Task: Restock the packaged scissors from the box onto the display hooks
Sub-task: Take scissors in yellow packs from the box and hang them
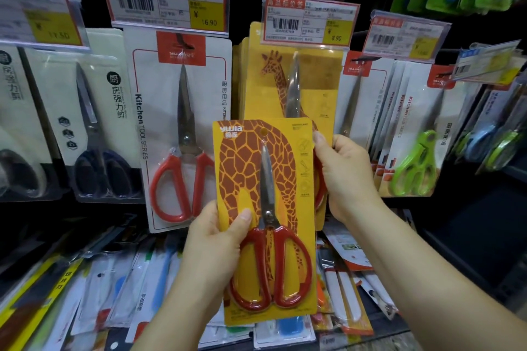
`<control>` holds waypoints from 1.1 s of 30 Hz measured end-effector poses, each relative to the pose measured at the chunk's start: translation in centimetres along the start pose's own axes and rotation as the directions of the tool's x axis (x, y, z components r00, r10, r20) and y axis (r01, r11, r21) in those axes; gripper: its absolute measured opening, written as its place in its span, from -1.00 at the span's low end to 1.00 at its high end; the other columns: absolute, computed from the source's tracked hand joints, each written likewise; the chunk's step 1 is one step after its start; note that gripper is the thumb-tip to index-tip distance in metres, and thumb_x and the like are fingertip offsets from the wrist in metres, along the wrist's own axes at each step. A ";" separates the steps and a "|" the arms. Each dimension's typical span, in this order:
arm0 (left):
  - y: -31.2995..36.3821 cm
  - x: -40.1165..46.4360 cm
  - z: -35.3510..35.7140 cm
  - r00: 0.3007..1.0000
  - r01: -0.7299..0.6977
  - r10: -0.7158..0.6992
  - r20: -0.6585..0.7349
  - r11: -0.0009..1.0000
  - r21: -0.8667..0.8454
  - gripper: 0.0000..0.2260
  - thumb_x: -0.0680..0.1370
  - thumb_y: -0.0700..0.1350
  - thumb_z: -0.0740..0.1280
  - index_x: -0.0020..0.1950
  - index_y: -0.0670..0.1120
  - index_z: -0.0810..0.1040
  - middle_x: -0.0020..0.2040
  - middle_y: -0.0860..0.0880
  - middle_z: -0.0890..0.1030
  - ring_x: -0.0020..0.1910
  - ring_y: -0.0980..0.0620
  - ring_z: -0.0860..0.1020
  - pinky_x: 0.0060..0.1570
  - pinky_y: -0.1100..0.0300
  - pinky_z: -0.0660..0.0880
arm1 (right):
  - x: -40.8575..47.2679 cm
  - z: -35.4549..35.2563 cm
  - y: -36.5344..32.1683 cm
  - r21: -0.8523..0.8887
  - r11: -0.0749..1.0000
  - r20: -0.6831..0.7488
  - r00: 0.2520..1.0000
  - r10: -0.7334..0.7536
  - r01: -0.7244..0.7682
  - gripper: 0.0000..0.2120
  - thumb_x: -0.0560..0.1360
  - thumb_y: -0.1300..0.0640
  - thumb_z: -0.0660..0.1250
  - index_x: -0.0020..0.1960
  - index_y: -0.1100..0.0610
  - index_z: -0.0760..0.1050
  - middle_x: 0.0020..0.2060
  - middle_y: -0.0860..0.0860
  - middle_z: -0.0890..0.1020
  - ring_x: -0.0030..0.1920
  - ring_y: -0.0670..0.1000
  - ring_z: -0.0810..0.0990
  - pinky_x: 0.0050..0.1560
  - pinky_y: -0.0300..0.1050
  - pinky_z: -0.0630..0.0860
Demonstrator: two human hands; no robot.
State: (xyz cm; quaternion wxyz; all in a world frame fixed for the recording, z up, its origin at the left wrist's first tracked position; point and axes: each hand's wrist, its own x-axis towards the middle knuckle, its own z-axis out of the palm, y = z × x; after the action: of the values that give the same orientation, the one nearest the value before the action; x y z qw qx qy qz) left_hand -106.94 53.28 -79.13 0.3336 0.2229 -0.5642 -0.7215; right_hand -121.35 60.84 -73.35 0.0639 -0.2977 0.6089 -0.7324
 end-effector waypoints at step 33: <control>-0.4 0.2 -0.3 0.998 0.011 -0.012 0.066 1.000 0.018 -0.90 0.57 -0.21 0.26 0.04 -0.10 0.53 -0.37 0.08 0.67 -0.40 0.13 0.64 -0.47 0.30 0.52 | -0.3 -0.3 0.8 0.048 0.998 0.006 0.999 0.043 -0.043 -0.82 0.58 0.10 0.21 -0.15 0.11 0.52 -0.41 -0.03 0.67 -0.35 -0.09 0.65 -0.36 -0.20 0.59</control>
State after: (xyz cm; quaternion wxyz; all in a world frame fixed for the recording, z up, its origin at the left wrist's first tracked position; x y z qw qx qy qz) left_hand -106.97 53.05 -79.62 0.3086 0.2051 -0.5801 -0.7254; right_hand -121.49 61.02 -74.23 0.0884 -0.2848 0.5972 -0.7446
